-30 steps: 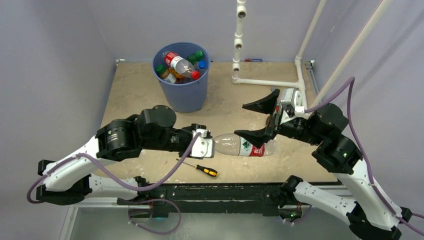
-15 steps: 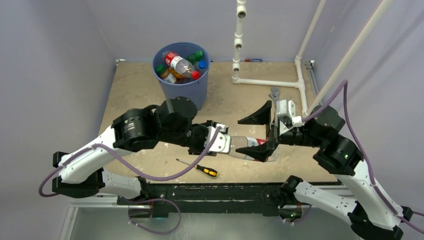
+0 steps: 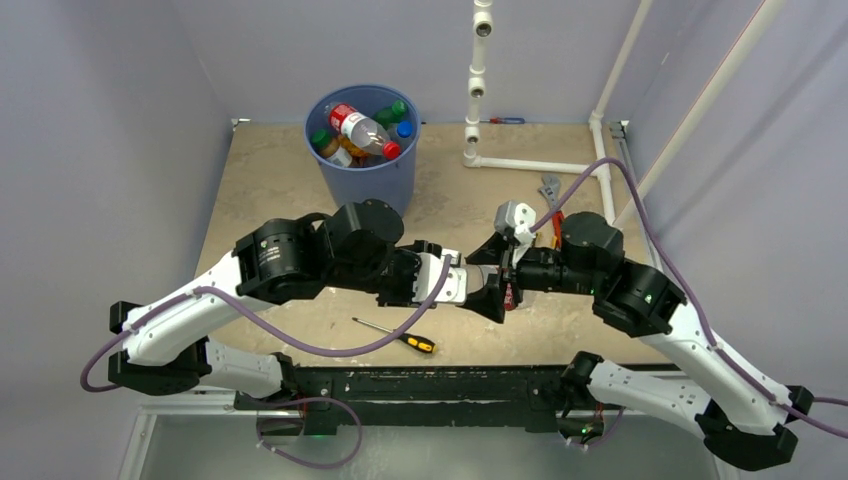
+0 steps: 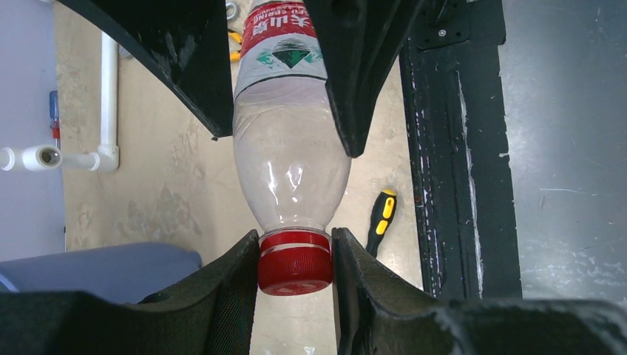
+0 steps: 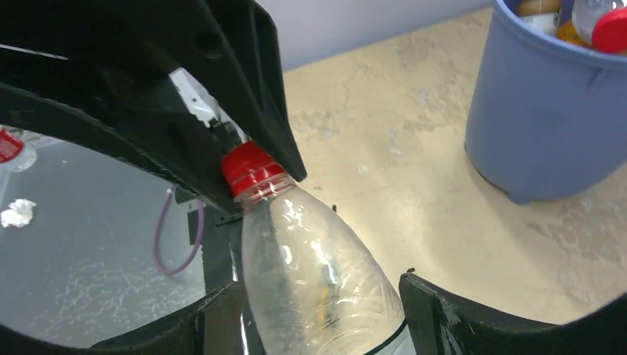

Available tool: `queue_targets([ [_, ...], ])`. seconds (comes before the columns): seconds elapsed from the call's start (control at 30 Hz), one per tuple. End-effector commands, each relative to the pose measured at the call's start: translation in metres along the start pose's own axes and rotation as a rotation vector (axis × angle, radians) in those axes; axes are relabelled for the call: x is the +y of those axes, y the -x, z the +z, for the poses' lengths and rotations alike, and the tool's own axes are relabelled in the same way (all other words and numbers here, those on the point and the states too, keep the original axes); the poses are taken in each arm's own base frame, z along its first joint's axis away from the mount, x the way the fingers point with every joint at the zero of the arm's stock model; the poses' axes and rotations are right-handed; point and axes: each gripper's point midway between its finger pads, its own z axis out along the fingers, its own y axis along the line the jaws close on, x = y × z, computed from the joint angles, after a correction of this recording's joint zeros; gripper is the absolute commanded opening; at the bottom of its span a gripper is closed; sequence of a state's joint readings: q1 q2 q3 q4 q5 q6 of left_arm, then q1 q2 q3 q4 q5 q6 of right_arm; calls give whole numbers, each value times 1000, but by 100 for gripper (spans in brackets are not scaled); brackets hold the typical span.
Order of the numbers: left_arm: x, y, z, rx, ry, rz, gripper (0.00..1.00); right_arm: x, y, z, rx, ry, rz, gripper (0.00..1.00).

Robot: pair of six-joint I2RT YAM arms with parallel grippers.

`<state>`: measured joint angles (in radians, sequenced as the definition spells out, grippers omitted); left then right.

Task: Put the plastic bottles in the bin
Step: Place the plastic bottle in the trash bin.

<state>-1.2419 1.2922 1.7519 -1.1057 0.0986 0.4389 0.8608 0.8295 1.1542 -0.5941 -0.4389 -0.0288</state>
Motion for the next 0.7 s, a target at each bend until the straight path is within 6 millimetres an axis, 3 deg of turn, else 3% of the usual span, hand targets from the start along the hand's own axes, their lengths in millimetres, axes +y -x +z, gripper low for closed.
queue_targets([
  [0.0,6,3,0,-11,22,22,0,-10,-16,8,66,-79,28,81],
  [0.37,2,5,4,-31,2,31,0,-9,-31,30,113,-106,-2,80],
  [0.67,-1,10,10,-63,-17,34,0,-14,-17,33,13,-126,-46,82],
])
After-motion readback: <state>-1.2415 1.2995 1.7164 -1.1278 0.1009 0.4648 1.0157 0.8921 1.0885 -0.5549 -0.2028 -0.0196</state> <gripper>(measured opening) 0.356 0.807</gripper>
